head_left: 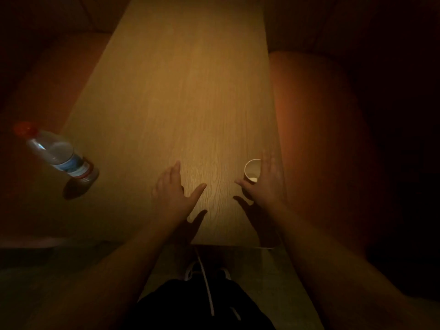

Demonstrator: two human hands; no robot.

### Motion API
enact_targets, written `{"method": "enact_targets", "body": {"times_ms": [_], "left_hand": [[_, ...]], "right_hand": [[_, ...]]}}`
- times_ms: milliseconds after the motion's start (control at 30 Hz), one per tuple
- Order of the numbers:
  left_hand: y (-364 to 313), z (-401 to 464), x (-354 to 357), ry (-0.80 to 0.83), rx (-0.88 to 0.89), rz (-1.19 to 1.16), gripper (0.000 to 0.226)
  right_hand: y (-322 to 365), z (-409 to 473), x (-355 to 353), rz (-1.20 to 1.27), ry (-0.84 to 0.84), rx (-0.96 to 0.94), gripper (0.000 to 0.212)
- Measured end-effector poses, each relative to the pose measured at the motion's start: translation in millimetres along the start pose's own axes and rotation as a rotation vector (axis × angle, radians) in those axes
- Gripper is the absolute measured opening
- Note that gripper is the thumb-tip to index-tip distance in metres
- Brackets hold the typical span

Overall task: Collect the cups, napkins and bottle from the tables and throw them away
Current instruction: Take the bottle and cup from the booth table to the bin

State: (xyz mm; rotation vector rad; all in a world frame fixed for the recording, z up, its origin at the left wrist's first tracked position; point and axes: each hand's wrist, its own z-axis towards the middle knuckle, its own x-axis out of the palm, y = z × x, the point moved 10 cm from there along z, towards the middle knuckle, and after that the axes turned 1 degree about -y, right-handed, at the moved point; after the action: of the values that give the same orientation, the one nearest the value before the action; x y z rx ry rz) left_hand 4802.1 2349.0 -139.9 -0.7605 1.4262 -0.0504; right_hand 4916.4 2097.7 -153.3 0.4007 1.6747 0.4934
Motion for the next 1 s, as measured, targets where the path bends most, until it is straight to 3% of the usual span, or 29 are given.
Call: {"method": "enact_targets", "body": {"times_ms": [100, 167, 367, 500, 600, 767, 867, 1000], "left_hand": [[19.2, -2.2, -8.0, -0.034, -0.087, -0.035, 0.102], [37.6, -7.1, -22.0, -0.092, -0.151, 0.004, 0.105], [118.7, -24.0, -89.0, -0.294, -0.434, -0.009, 0.112], [184.9, -22.7, -135.2, -0.489, -0.589, -0.322, 0.119], [219.3, 1.7, -156.7, -0.528, -0.532, -0.514, 0.131], [243.3, 51.4, -165.7, -0.430, -0.420, -0.612, 0.132], [247.9, 67.4, -156.9, -0.330, -0.373, -0.724, 0.119], [244.8, 77.5, -159.8, -0.268, -0.225, -0.725, 0.078]], "right_hand": [[3.6, 12.0, 17.5, 0.135, -0.009, -0.002, 0.084], [18.8, 13.5, 28.0, 0.175, 0.015, -0.041, 0.076], [93.3, 0.4, 71.2, 0.106, 0.118, -0.218, 0.073], [149.4, -14.4, 105.7, 0.102, 0.177, -0.313, 0.077], [184.1, -24.3, 128.6, 0.116, 0.173, -0.341, 0.082], [219.0, -37.8, 156.3, 0.129, 0.108, -0.257, 0.078], [233.9, -46.5, 169.7, 0.127, 0.088, -0.230, 0.077], [243.5, -56.9, 181.6, 0.124, 0.056, -0.174, 0.078]]}}
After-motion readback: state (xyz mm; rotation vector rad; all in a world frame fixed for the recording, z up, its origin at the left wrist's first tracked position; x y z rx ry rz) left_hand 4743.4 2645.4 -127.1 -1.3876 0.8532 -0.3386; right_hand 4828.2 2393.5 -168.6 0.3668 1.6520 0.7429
